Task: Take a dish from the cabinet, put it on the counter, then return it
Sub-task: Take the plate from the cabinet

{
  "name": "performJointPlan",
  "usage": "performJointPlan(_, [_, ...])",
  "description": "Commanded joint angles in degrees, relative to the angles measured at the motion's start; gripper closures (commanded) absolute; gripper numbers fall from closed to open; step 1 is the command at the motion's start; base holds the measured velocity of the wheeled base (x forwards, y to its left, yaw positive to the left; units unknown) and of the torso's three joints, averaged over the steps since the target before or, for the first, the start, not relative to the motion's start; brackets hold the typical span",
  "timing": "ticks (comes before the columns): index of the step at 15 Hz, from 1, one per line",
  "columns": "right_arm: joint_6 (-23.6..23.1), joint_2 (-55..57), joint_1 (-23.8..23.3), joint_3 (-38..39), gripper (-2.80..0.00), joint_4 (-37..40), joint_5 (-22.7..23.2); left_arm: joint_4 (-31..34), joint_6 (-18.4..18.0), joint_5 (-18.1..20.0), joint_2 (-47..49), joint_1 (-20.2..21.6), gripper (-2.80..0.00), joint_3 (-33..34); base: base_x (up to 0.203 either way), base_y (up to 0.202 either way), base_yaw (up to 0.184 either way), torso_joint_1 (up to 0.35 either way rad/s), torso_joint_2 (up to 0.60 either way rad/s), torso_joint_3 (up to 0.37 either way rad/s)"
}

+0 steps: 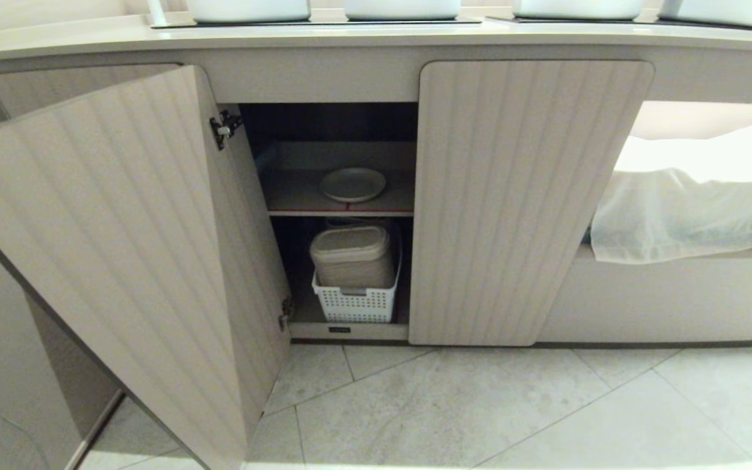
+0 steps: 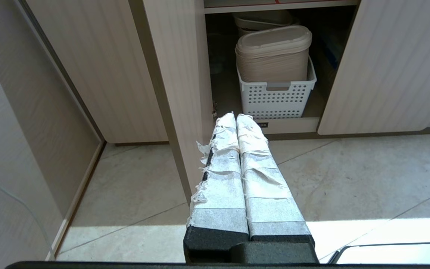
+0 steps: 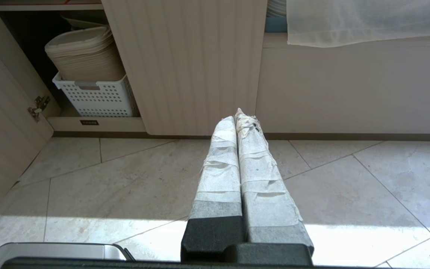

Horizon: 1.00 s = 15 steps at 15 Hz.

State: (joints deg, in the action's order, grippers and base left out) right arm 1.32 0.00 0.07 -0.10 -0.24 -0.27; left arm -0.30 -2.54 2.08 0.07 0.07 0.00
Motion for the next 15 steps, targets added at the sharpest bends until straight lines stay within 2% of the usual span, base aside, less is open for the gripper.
performJointPlan(1, [0.00, 0.00, 0.01, 0.01, 0.00, -0.02, 0.00, -0.05, -0.01, 0.02, 0.01, 0.01, 0.00, 0.00, 0.000, 0.000, 0.000, 0.000, 0.00, 0.000])
performJointPlan(5, [0.00, 0.00, 0.01, 0.01, 0.00, -0.02, 0.00, 0.04, -0.10, 0.02, 0.01, 0.01, 0.00, 0.00, 0.000, -0.049, -0.003, 0.001, 0.00, -0.001])
performJointPlan(13, [0.00, 0.00, 0.01, 0.01, 0.00, -0.02, 0.00, 0.04, -0.10, 0.02, 0.01, 0.01, 0.00, 0.00, 0.000, -0.195, -0.002, 0.001, 0.00, 0.002])
performJointPlan(15, [0.00, 0.00, 0.01, 0.01, 0.00, -0.02, 0.00, -0.05, -0.01, 0.02, 0.01, 0.01, 0.00, 0.00, 0.000, -0.118, 0.002, 0.001, 0.00, 0.005])
